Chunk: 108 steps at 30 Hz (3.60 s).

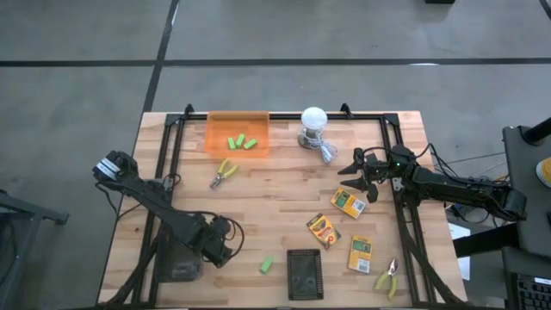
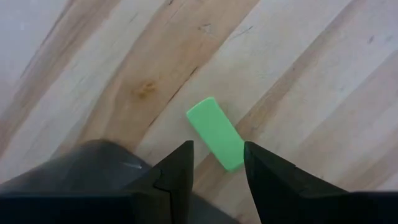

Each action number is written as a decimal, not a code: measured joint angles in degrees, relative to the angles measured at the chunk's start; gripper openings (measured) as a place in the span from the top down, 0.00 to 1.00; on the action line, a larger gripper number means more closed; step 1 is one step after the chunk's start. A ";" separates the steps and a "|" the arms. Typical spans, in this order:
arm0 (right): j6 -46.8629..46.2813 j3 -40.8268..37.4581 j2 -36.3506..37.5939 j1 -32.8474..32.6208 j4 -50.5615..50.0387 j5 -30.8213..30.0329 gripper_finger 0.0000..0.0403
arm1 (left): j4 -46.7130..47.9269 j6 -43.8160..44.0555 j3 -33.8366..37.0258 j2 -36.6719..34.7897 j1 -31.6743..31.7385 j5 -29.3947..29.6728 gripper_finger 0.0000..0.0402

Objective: Pick & Place School Supplies
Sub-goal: Put the green eraser into the orange bin

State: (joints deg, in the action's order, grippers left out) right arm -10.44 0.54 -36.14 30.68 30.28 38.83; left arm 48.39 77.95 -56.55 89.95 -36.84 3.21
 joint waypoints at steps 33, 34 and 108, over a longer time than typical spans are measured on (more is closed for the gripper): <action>-0.02 -0.02 0.00 -0.01 0.00 -0.01 0.56 | -3.62 4.24 2.24 -0.07 2.02 -4.08 0.42; -0.02 0.00 0.00 0.00 0.00 0.00 0.56 | -3.62 4.27 2.24 -0.07 2.12 -4.03 0.41; -0.02 -0.02 0.00 -0.01 -0.01 -0.01 0.56 | -8.76 1.66 2.44 5.49 6.73 -8.97 0.57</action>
State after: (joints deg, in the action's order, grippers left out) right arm -10.46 0.52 -36.14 30.67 30.28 38.82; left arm 39.64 79.61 -54.11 95.44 -30.11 -5.76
